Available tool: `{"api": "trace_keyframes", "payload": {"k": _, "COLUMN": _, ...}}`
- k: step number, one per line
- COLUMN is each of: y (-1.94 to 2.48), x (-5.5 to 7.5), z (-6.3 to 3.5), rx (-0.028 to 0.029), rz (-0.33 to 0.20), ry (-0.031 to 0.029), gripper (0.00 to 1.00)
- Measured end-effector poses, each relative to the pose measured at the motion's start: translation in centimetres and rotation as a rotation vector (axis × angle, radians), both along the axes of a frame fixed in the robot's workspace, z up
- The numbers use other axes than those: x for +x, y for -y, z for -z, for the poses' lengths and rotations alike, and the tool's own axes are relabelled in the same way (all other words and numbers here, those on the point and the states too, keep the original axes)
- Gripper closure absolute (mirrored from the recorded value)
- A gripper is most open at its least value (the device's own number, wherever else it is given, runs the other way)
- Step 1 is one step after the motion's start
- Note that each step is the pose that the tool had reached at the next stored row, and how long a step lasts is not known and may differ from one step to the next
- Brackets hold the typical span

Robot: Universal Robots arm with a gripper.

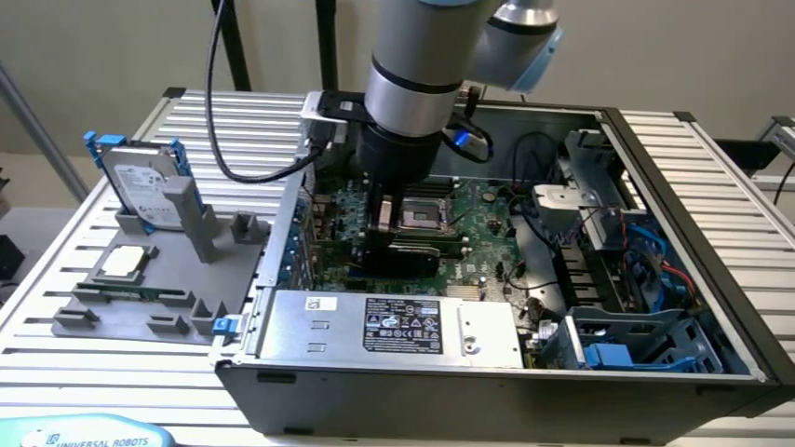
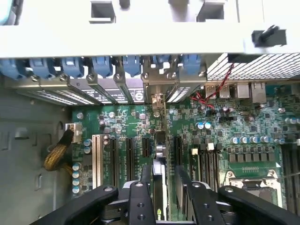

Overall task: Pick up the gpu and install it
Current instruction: 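Press down on the gpu until it lock into place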

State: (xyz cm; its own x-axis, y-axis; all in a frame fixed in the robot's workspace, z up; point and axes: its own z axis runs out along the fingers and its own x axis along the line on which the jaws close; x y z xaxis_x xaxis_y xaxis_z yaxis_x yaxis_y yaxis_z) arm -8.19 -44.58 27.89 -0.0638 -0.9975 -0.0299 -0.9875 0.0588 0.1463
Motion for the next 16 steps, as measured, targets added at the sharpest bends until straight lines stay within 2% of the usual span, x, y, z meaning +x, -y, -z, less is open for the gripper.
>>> {"api": "trace_keyframes", "payload": {"k": 3, "y": 0.00, "x": 0.0, "z": -1.37, "rx": 0.0000, "rz": 0.000, "ry": -0.0002, "gripper": 0.65}}
{"api": "trace_keyframes", "payload": {"k": 6, "y": 0.00, "x": 0.1, "z": -2.28, "rx": 0.0000, "rz": 0.000, "ry": -0.0003, "gripper": 0.67}}
{"api": "trace_keyframes", "payload": {"k": 7, "y": 0.00, "x": 0.1, "z": -2.49, "rx": 0.0000, "rz": 0.000, "ry": -0.0003, "gripper": 0.74}}
{"api": "trace_keyframes", "payload": {"k": 8, "y": 0.00, "x": 0.1, "z": -2.64, "rx": -0.0001, "rz": 0.000, "ry": -0.0003, "gripper": 0.80}}
{"api": "trace_keyframes", "payload": {"k": 9, "y": 0.00, "x": 0.1, "z": -2.70, "rx": 0.0000, "rz": 0.000, "ry": -0.0003, "gripper": 0.80}}
{"api": "trace_keyframes", "payload": {"k": 11, "y": 0.00, "x": 0.1, "z": -2.70, "rx": 0.0003, "rz": 0.000, "ry": -0.0001, "gripper": 0.89}}
{"api": "trace_keyframes", "payload": {"k": 16, "y": 0.00, "x": 0.1, "z": -2.71, "rx": 0.0001, "rz": 0.000, "ry": -0.0003, "gripper": 0.89}}
